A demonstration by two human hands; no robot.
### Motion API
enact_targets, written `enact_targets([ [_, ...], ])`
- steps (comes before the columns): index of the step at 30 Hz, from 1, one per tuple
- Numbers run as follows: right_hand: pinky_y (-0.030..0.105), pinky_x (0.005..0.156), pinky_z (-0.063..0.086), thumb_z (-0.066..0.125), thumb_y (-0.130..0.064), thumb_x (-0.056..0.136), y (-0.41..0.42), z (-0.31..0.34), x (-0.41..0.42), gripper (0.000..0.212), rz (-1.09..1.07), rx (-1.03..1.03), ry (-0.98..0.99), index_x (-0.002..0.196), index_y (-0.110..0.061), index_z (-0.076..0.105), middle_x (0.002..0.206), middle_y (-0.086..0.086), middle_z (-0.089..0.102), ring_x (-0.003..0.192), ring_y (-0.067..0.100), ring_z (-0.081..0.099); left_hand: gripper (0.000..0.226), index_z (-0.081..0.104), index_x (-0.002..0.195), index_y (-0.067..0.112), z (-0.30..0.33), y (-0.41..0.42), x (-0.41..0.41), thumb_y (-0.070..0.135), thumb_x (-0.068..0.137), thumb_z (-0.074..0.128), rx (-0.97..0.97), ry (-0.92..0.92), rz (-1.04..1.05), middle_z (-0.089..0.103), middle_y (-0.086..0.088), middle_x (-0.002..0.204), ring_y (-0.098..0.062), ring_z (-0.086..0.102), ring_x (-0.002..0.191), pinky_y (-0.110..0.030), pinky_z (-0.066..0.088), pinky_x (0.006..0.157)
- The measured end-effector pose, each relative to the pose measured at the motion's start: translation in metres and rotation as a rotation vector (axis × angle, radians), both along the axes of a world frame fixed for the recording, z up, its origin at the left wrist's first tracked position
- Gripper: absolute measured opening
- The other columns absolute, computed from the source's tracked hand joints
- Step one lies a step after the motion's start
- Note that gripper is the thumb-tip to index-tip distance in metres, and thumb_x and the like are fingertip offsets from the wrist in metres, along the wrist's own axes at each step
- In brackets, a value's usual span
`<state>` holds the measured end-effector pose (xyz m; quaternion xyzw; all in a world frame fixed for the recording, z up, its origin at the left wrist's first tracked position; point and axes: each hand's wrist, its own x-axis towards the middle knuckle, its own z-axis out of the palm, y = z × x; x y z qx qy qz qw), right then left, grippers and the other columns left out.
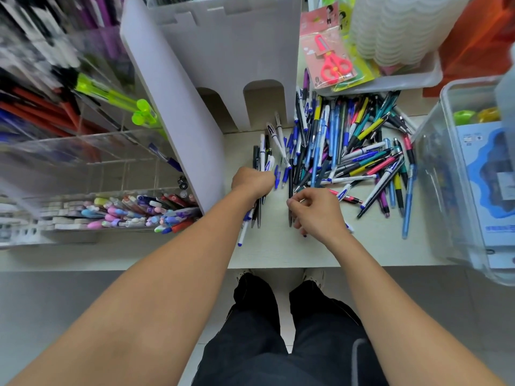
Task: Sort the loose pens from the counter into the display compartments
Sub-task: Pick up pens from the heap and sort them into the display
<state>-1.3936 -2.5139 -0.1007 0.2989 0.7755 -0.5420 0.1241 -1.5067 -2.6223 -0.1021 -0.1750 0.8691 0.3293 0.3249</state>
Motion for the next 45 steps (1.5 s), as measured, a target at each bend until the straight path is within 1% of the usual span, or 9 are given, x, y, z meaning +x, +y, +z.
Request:
enact_targets([
  [3,0.042,0.05,0.059,0.064,-0.018,0.095,0.0,0.002,-0.005,0.016,-0.002,-0.003,-0.009,0.08,-0.014,0.069,0.061,0.009,0.07,0.055,0.031,0.069,0.012,0.048,0.068,0.007,0.003,-0.009,0.006,-0.001,0.067,0.057,0.032,-0.07,0.071,0.048,-0.007,0.068,-0.024,0.045,0.058,-0.023,0.033,0.051],
  [7,0.034,0.048,0.058,0.065,-0.017,0.096,-0.003,0.007,-0.022,0.014,0.011,0.005,0.033,0.084,-0.01,0.071,0.069,0.011,0.071,0.047,0.015,0.065,0.012,0.063,0.063,-0.003,0.01,-0.016,0.009,-0.004,0.051,0.063,0.184,-0.148,0.134,0.07,-0.019,0.076,-0.031,0.063,0.064,-0.033,0.056,0.065],
  [10,0.031,0.052,0.057,0.066,-0.021,0.096,-0.003,0.014,-0.034,0.015,-0.003,-0.025,0.046,0.086,-0.011,0.072,0.073,0.009,0.071,0.052,0.013,0.066,0.021,0.067,0.082,-0.006,0.02,-0.019,0.012,-0.007,0.061,0.067,0.382,-0.186,0.219,0.073,-0.023,0.081,-0.031,0.072,0.069,-0.039,0.062,0.07],
  [14,0.024,0.059,0.054,0.057,-0.033,0.102,0.001,0.03,-0.031,0.031,-0.284,-0.369,0.017,0.094,-0.007,0.071,0.082,0.008,0.069,0.072,0.018,0.064,0.006,0.065,0.081,-0.008,0.047,-0.016,0.014,-0.011,0.076,0.066,0.594,-0.11,0.275,0.057,-0.016,0.062,-0.02,0.055,0.049,-0.027,0.051,0.051],
  [23,0.039,0.106,0.045,0.043,-0.058,0.098,-0.034,0.046,0.001,0.059,-0.999,-1.148,-0.007,0.126,-0.009,0.062,0.125,0.013,0.063,0.127,0.028,0.056,0.019,0.062,0.069,0.004,0.1,0.015,0.011,-0.002,0.085,0.069,0.901,0.194,0.502,0.056,-0.006,0.052,-0.018,0.05,0.046,-0.025,0.047,0.049],
  [27,0.045,0.111,0.045,0.045,-0.061,0.097,-0.038,0.069,-0.019,0.062,-1.066,-1.258,0.079,0.117,-0.006,0.066,0.119,0.019,0.067,0.12,0.034,0.062,0.013,0.062,0.078,0.004,0.107,0.019,0.018,0.0,0.086,0.071,0.929,0.238,0.508,0.058,-0.006,0.058,-0.018,0.054,0.051,-0.027,0.049,0.054],
  [33,0.042,0.104,0.051,0.037,-0.067,0.097,-0.038,0.081,-0.032,0.072,-0.886,-1.167,0.124,0.132,-0.009,0.061,0.126,0.015,0.069,0.117,0.031,0.067,0.019,0.059,0.088,0.012,0.108,0.018,0.032,-0.004,0.087,0.071,0.967,0.296,0.412,0.058,-0.006,0.067,-0.02,0.056,0.058,-0.034,0.051,0.064],
  [39,0.04,0.112,0.043,0.03,-0.048,0.108,0.001,0.112,-0.025,0.048,-0.482,-0.464,0.318,0.138,-0.021,0.055,0.139,-0.001,0.059,0.132,0.014,0.053,0.02,0.06,0.083,0.01,0.122,-0.022,0.026,-0.007,0.086,0.069,0.762,0.207,-0.001,0.055,-0.008,0.063,-0.019,0.048,0.051,-0.029,0.046,0.051],
  [45,0.039,0.109,0.047,0.025,-0.053,0.104,0.019,0.174,-0.086,0.058,0.116,-0.176,0.479,0.138,-0.02,0.057,0.138,-0.003,0.061,0.125,0.009,0.059,0.021,0.057,0.086,0.006,0.142,-0.052,0.034,-0.01,0.083,0.069,0.684,-0.04,-0.35,0.056,-0.01,0.068,-0.02,0.048,0.054,-0.029,0.042,0.052],
])
